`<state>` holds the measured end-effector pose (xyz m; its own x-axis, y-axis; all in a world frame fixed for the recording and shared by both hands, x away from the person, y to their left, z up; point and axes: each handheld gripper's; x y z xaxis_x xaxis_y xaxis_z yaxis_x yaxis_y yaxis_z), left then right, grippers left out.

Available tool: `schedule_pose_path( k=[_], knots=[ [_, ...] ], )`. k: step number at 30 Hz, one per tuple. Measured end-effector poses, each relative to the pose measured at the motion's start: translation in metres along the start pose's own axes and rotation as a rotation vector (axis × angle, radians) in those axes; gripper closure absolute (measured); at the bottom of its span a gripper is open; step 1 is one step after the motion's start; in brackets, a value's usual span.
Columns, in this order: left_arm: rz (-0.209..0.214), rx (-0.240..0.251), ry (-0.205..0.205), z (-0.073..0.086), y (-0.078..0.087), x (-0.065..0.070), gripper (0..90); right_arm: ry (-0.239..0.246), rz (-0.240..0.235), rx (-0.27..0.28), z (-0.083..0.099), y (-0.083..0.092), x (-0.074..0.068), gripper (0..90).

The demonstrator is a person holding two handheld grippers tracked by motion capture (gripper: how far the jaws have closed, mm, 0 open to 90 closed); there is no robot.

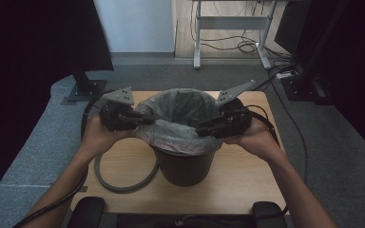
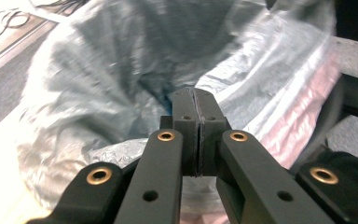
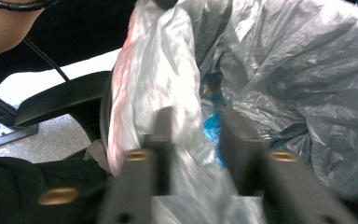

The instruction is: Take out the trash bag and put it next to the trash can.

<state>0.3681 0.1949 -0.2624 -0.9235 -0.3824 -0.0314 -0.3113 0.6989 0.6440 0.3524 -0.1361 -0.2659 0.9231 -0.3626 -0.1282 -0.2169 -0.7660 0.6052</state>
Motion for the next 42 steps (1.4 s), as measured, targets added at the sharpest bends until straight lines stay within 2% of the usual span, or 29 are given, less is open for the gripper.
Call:
schedule_pose_path(
  k=[2, 3, 9, 13, 15, 17, 18, 19, 22, 24, 25, 27, 29, 30, 32, 33, 37, 39, 40, 42],
  knots=[
    [-0.013, -0.001, 0.017, 0.001, -0.001, -0.009, 88.9, -0.015, 0.008, -0.009, 0.001, -0.002, 0.002, 50.8],
    [-0.013, 0.003, 0.031, 0.002, -0.002, -0.013, 88.9, -0.021, 0.004, -0.013, 0.002, -0.002, 0.003, 48.7],
    [-0.031, 0.011, 0.08, 0.002, -0.005, -0.032, 89.0, -0.02, -0.005, -0.033, 0.008, -0.005, 0.004, 47.0],
    [-0.04, 0.005, 0.09, 0.001, -0.008, -0.038, 89.0, -0.012, -0.023, -0.053, 0.01, -0.008, 0.005, 56.0],
    [-0.05, -0.004, 0.088, 0.0, -0.01, -0.039, 89.0, -0.013, -0.028, -0.062, 0.01, -0.009, 0.006, 68.2],
    [-0.047, -0.008, 0.087, 0.0, -0.01, -0.039, 88.6, -0.012, -0.011, -0.072, 0.01, -0.009, 0.007, 79.9],
    [-0.033, -0.01, 0.089, 0.0, -0.01, -0.039, 86.6, -0.011, 0.002, -0.07, 0.01, -0.009, 0.008, 81.9],
    [-0.023, -0.015, 0.086, 0.0, -0.009, -0.039, 79.7, -0.014, 0.015, -0.068, 0.01, -0.009, 0.01, 83.9],
    [-0.028, -0.009, 0.064, -0.003, -0.003, -0.034, 58.1, -0.033, 0.046, -0.054, 0.009, -0.008, 0.016, 86.4],
    [0.004, 0.001, 0.054, -0.005, 0.001, -0.031, 48.5, -0.041, 0.052, -0.05, 0.008, -0.009, 0.021, 86.6],
    [0.021, -0.004, 0.048, -0.007, 0.0, -0.028, 45.1, -0.044, 0.058, -0.049, 0.006, -0.01, 0.023, 86.7],
    [0.022, -0.024, 0.023, -0.01, -0.003, -0.022, 40.5, -0.047, 0.064, -0.043, 0.004, -0.012, 0.027, 86.7],
    [0.051, -0.051, 0.008, -0.012, -0.01, -0.018, 33.9, -0.051, 0.07, -0.036, 0.0, -0.014, 0.03, 86.8],
    [0.058, -0.065, -0.001, -0.013, -0.014, -0.016, 33.6, -0.051, 0.073, -0.032, -0.002, -0.015, 0.031, 86.8],
    [0.053, -0.097, -0.024, -0.015, -0.022, -0.014, 34.9, -0.047, 0.074, -0.026, -0.006, -0.017, 0.033, 87.0],
    [0.053, -0.112, -0.031, -0.016, -0.025, -0.013, 38.8, -0.045, 0.075, -0.024, -0.009, -0.018, 0.033, 87.0],
    [0.074, -0.148, -0.073, -0.017, -0.033, -0.014, 62.3, -0.042, 0.081, -0.017, -0.014, -0.019, 0.035, 87.0],
    [0.071, -0.144, -0.077, -0.016, -0.033, -0.017, 72.3, -0.043, 0.077, -0.016, -0.014, -0.018, 0.035, 85.8],
    [0.067, -0.135, -0.069, -0.016, -0.032, -0.019, 77.2, -0.042, 0.076, -0.015, -0.013, -0.018, 0.034, 82.7],
    [0.042, -0.115, -0.048, -0.015, -0.029, -0.024, 84.6, -0.048, 0.07, -0.014, -0.013, -0.017, 0.032, 69.9]
  ],
)
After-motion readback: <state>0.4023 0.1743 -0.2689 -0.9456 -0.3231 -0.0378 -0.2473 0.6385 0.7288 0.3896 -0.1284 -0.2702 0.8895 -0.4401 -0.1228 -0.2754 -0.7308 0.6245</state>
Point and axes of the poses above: each handheld gripper's, and its own axes: y roughly backward along the jaws, z roughly out of its underside, x roughly to its right, and after that the axes turned 1 degree about -y, right-handed
